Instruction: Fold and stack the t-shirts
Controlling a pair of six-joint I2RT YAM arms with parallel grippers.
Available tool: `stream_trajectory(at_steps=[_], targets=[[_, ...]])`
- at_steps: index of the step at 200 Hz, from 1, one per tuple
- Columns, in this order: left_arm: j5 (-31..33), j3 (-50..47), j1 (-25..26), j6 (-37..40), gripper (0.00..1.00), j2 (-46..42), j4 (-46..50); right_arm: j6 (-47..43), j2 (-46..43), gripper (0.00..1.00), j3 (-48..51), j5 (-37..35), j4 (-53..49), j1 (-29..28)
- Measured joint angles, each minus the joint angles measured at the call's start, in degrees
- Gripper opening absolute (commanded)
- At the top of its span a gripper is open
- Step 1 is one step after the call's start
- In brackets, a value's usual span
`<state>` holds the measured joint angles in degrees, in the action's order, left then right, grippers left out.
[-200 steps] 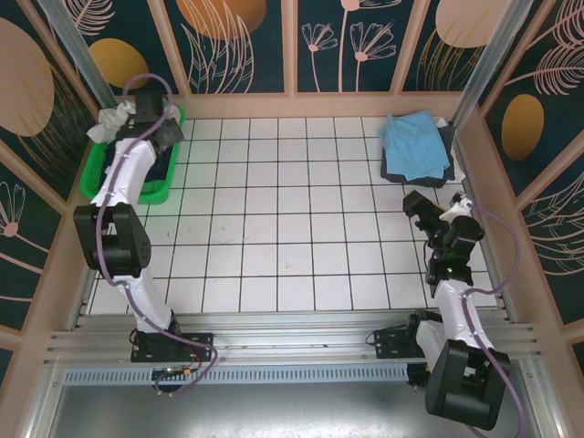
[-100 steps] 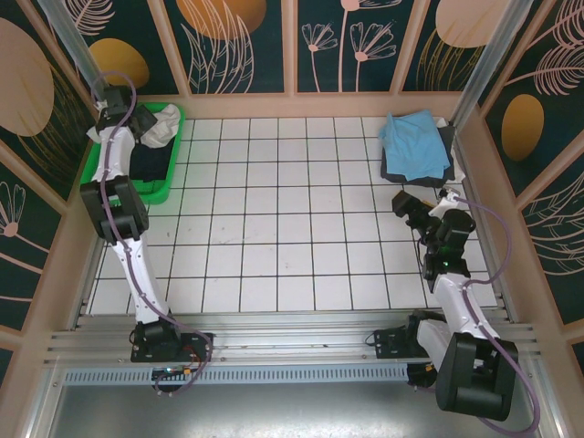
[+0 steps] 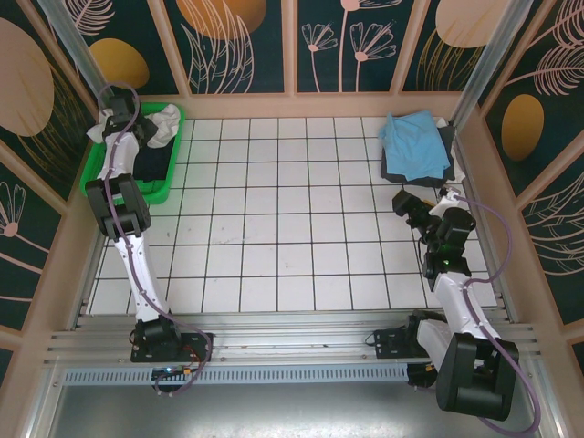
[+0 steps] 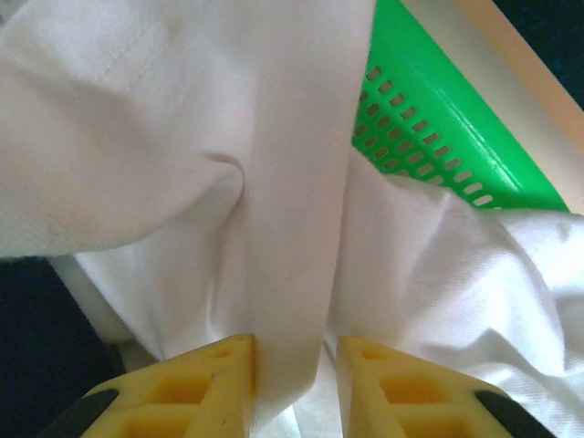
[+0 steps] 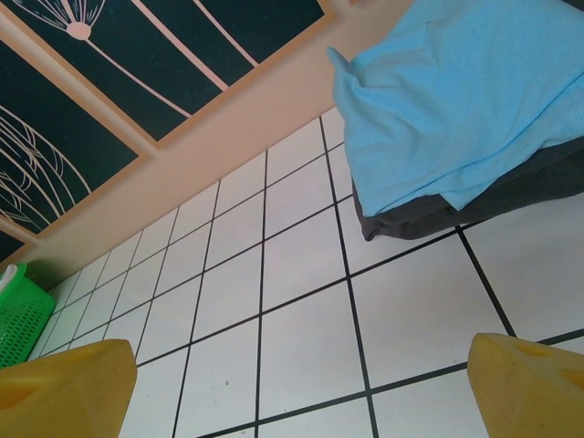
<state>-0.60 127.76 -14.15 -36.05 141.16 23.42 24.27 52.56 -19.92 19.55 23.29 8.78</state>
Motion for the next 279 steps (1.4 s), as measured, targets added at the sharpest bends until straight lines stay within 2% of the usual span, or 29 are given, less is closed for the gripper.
stream_trajectory(at_steps=[16,46,71,85,138,158,193,213,225,235,257,266,279], targets=[[0.44,0.07,-0.09,0.48,0.38,0.0,-0.15,0.0,0.0,0.94,0.0,0.02,-0.02,0.0],[-0.28,1.79,-0.94,0.9,0.33,0.74,-0.11,0.02,-0.61,0.95,0.0,-0.02,-0.46,0.0],[-1.51,2.19,-1.64,1.2,0.21,1.75,-0.07,0.0,-1.6,0.95,0.0,-0.22,-0.5,0.0],[-2.25,2.19,-1.88,1.49,0.0,2.27,-0.02,0.0,-1.81,0.95,-0.02,-0.24,-0.7,0.0],[-2.8,3.06,-1.9,2.29,0.0,0.17,2.56,0.0,-2.1,0.95,-0.02,-0.61,-0.87,0.0],[-3.78,-1.33,-1.92,1.42,0.0,-7.74,2.23,0.0,-2.75,0.96,-0.02,-0.63,-0.9,0.0],[-5.66,-10.38,-0.63,-0.07,0.0,-32.06,-2.43,0.0,-3.65,0.96,-0.02,-0.61,-0.9,0.0],[-7.13,-10.62,4.39,-0.24,0.0,-44.48,-6.05,0.0,-3.65,0.96,-0.02,-0.61,-0.9,0.0],[-9.9,-10.64,10.08,-0.7,0.0,-50.01,-9.07,0.0,-3.65,0.96,-0.02,-0.59,-0.9,0.0],[-11.17,-10.29,16.87,-0.13,0.0,-53.53,-10.88,0.0,-3.65,0.96,-0.02,-0.59,-0.9,0.0],[-12.81,-6.21,31.8,1.95,0.0,-55.06,-12.33,0.02,-3.65,0.96,-0.02,-0.39,-0.9,0.0],[-13.51,-3.8,35.39,2.67,0.0,-54.1,-12.55,0.02,-3.65,0.96,-0.02,-0.28,-0.87,0.0],[-14.1,-0.81,37.29,2.93,0.0,-52.37,-12.55,0.0,-3.67,0.96,-0.02,-0.11,-0.9,0.0]])
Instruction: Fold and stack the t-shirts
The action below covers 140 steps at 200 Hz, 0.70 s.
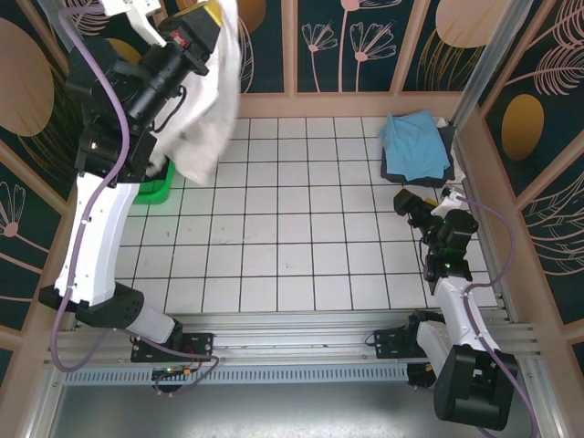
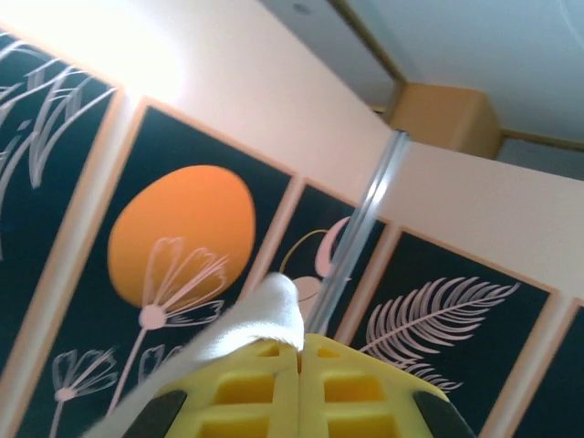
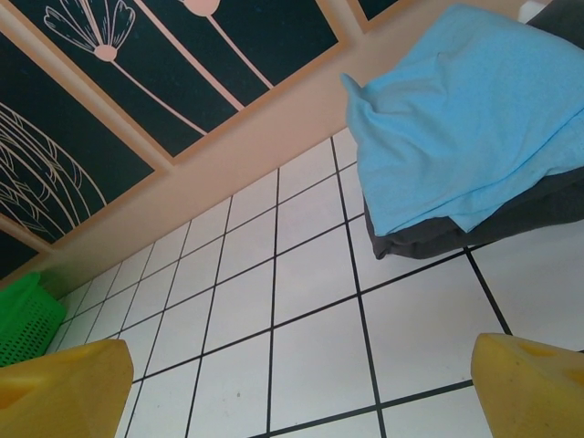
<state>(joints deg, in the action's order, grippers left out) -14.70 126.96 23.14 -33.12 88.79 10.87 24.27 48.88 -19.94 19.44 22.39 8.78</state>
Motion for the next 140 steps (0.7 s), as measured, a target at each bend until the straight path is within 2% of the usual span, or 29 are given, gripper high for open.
stream_trajectory(at_steps=[53,78,96,101,107,122,126,140], targets=[[2.19,-0.04,0.09,0.13,0.0,4.66,1.46,0.02,-2.12,0.96,0.0,0.5,-0.48,0.0],[8.9,-4.57,0.13,1.86,0.0,4.24,1.38,0.04,-2.12,0.95,0.0,0.96,-0.48,0.0],[16.11,-14.69,-0.31,2.99,0.29,1.4,-0.24,0.11,-2.1,0.95,0.0,1.57,-0.48,-0.13],[17.77,-18.32,-0.68,2.84,0.4,0.55,-1.09,0.13,-2.1,0.95,0.0,1.68,-0.48,-0.28],[19.15,-22.38,-1.49,2.64,0.59,-0.2,-1.75,0.22,-2.01,0.95,0.0,1.7,-0.48,-0.68],[21.62,-31.8,-4.42,1.2,0.87,-0.57,-2.71,0.24,-1.46,0.94,0.0,1.68,-0.5,-2.27],[22.05,-34.07,-5.29,0.72,0.92,-0.42,-3.02,0.24,-1.2,0.94,0.0,1.53,-0.5,-2.99],[24.33,-41.7,-7.96,-0.85,0.98,0.76,-2.91,0.04,0.09,0.95,-0.44,0.61,-1.86,-6.05]])
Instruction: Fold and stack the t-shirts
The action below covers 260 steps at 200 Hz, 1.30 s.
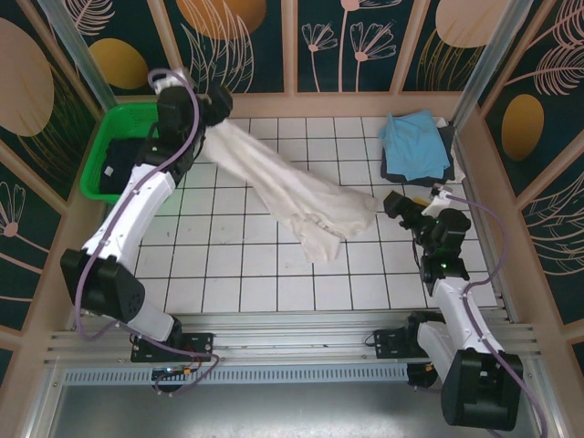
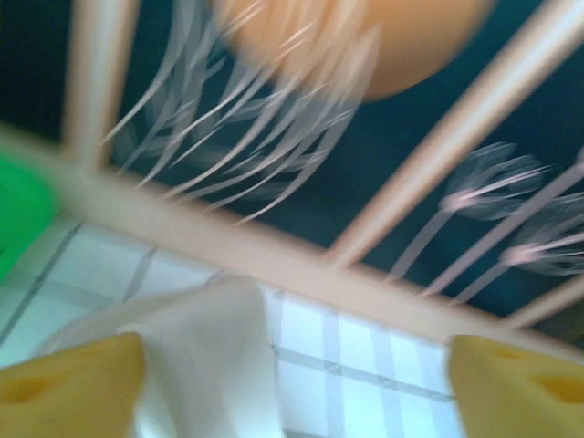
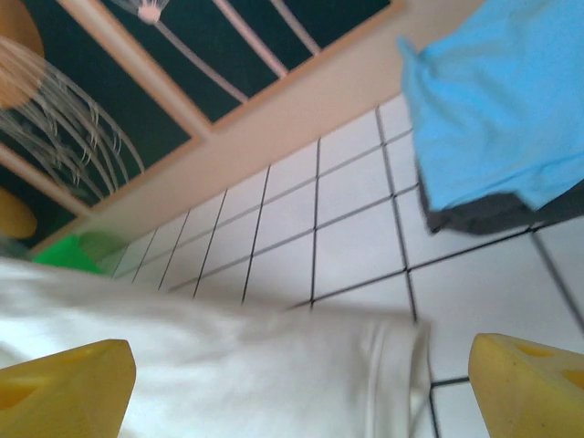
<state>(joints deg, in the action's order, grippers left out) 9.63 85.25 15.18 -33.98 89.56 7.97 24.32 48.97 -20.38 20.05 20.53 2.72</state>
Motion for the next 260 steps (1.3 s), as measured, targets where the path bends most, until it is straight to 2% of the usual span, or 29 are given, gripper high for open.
stream_trajectory(at_steps=[14,35,53,75,98,124,145,169,184,189,207,215,235,250,260], targets=[[1.22,-5.86,-1.62,-0.81,0.96,1.44,0.2,-0.15,1.92,0.94,-0.98,-2.34,-2.1,-3.5],[-0.68,-11.28,-1.4,-1.09,0.89,2.47,-0.07,-0.31,6.23,0.92,-2.71,-5.97,-4.85,-7.76],[-1.9,-14.05,0.98,-0.72,0.89,2.67,-0.94,-0.2,11.02,0.88,-3.8,-8.28,-6.1,-10.16],[-3.63,-14.58,6.56,0.83,0.87,4.68,-2.4,-0.2,17.44,0.87,-5.07,-9.92,-6.64,-13.27],[-6.91,-11.61,11.28,3.06,0.84,12.85,-3.41,0.0,24.5,0.88,-6.93,-11.23,-6.25,-17.2],[-8.57,-5.49,12.24,5.11,0.8,25.83,-3.28,0.42,33.29,0.82,-10.43,-11.67,-4.59,-17.92],[-9.46,-4.15,12.0,5.9,0.68,32.13,-3.08,1.62,39.43,0.72,-13.77,-11.41,-2.36,-17.92],[-11.98,-4.2,11.56,5.46,0.41,32.96,-5.62,3.43,43.76,0.59,-16.35,-11.08,0.26,-17.92],[-14.88,-5.86,11.52,3.54,0.34,32.94,-7.85,4.22,46.38,0.33,-18.21,-10.56,1.33,-17.92],[-15.69,-6.69,11.58,3.28,0.33,32.89,-8.57,4.94,47.25,0.26,-18.91,-10.45,1.57,-17.92],[-17.35,-11.28,12.17,0.66,0.32,30.82,-12.96,6.27,50.58,0.06,-22.32,-9.14,1.99,-17.92],[-17.94,-13.55,12.98,-0.79,0.33,29.4,-13.9,6.47,52.15,0.0,-24.48,-8.81,1.9,-17.92],[-19.39,-19.74,17.59,-5.22,0.4,24.94,-15.82,6.36,56.83,0.0,-33.27,-7.08,0.04,-18.16],[-19.96,-24.06,22.45,-8.35,0.61,20.9,-17.11,5.79,60.5,0.0,-42.21,-6.12,-2.47,-19.5],[-20.35,-27.3,25.66,-10.75,0.66,17.38,-18.58,4.63,62.99,0.03,-48.92,-5.2,-5.03,-21.27]])
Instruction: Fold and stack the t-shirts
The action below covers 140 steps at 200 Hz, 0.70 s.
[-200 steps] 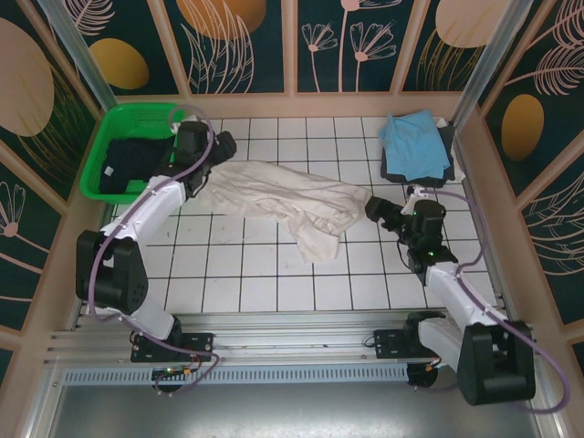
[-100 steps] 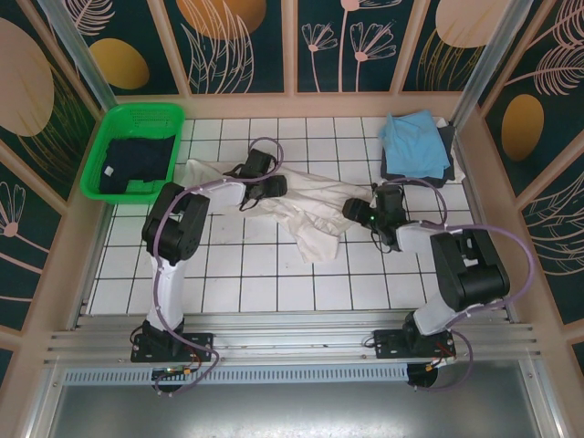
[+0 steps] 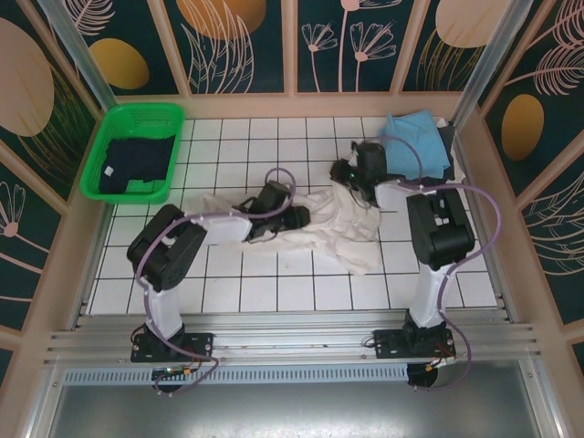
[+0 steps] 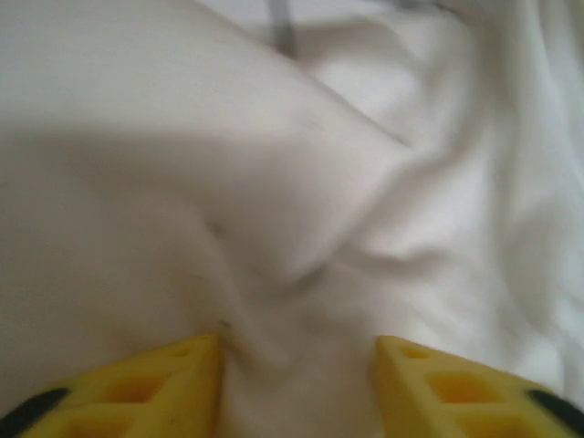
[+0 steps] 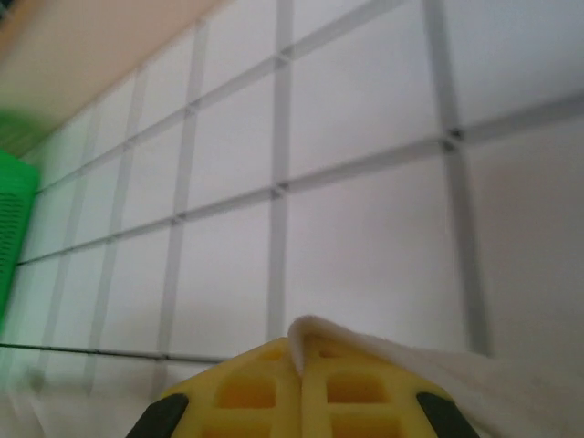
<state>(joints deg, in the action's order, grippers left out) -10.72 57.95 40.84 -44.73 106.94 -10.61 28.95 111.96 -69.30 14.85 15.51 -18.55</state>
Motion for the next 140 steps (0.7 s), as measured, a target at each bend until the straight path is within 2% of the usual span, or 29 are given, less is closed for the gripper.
stream_trajectory(at_steps=[17,30,37,50,70,90,120,140], targets=[[-0.13,-6.45,2.32,-3.98,0.72,-6.99,-3.13,-1.73,2.95,0.19,-9.79,0.68,-3.87,-3.93],[1.38,-10.54,1.81,-6.56,0.74,-11.93,-4.28,-2.69,3.04,0.45,-12.55,1.57,-5.22,-6.43],[2.34,-11.8,1.4,-7.52,0.75,-13.62,-4.63,-2.99,2.78,0.54,-13.11,1.75,-5.95,-7.43],[4.59,-12.79,0.81,-8.39,0.77,-15.21,-4.55,-3.54,2.32,0.65,-13.25,1.33,-8.09,-7.91],[8.0,-11.61,0.57,-8.07,0.8,-14.99,-2.29,-4.46,0.07,0.69,-10.82,-0.5,-11.41,-6.32],[10.64,-5.66,0.57,-5.79,0.82,-11.06,2.36,-4.44,-7.23,0.7,-3.3,-2.51,-13.05,-2.89],[13.73,9.35,0.48,0.07,0.87,0.07,8.09,-2.45,-26.38,0.68,14.16,-7.91,-10.91,1.95],[14.47,21.73,0.22,4.44,0.89,8.92,12.61,-0.24,-40.06,0.68,27.98,-11.56,-7.1,0.76]])
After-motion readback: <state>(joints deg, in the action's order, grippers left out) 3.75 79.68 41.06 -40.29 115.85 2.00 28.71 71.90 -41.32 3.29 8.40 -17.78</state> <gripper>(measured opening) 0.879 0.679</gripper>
